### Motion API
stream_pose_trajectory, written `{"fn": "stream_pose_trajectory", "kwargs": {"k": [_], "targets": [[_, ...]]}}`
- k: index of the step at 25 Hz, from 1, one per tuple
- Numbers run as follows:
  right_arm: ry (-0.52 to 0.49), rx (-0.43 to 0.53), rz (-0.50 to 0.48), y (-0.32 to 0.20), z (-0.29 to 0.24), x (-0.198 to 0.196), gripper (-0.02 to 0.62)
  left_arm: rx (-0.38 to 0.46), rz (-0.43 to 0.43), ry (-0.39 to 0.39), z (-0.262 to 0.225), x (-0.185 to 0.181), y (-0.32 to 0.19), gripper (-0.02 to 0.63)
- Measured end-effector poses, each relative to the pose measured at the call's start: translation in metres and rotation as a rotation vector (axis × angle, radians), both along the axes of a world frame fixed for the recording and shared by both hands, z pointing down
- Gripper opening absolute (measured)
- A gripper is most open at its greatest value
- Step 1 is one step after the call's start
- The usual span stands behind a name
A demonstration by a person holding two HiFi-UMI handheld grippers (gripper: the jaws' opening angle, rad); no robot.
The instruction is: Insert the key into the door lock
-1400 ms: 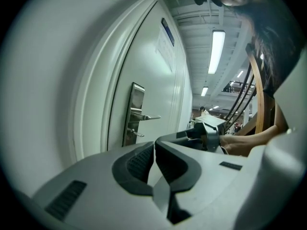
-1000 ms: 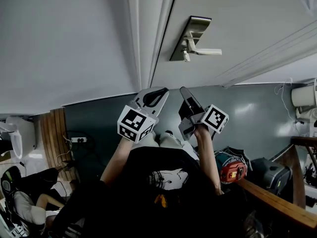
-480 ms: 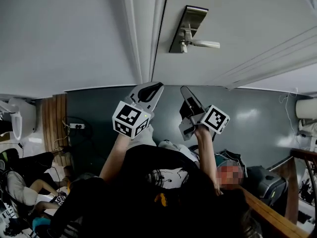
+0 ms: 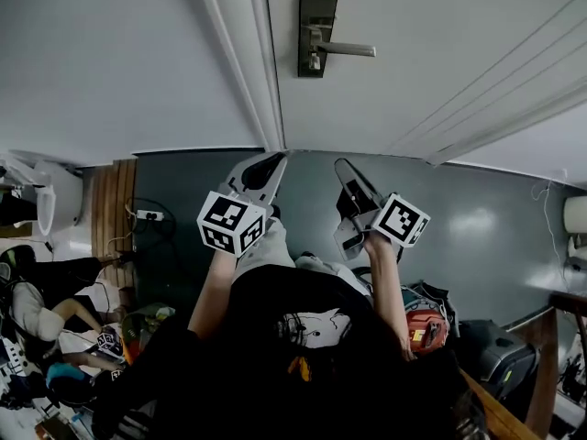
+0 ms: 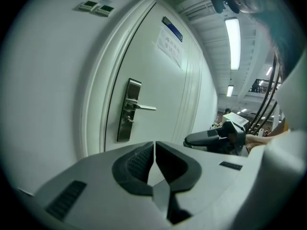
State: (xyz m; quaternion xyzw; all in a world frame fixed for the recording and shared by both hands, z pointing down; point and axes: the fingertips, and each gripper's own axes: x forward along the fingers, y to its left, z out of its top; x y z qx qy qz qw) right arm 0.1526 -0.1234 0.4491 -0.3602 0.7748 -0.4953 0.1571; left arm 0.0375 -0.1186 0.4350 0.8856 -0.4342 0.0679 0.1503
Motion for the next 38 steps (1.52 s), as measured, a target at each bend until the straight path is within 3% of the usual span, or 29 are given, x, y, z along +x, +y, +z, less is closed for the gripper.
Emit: {"fn": "stream_pose_trajectory", "kwargs": {"k": [8,21,38], "targets": [[0.031,-0.004,-0.117,0.044,0.015,0.001,0.046,-0.031,-0.045,-0.041,0.008,0.024,0.059,0.015],[0.074,0.102,-0.342,0.12,0.003,-0.034,0.046,-0.035,-0.182,-0.058,0.003,0.005,0.139,0.015],[0.09,0.149,-0.388,0.147,0.004,-0.034,0.046,-0.039,-0.206,-0.049,0.01,0.004,0.176,0.015]]}}
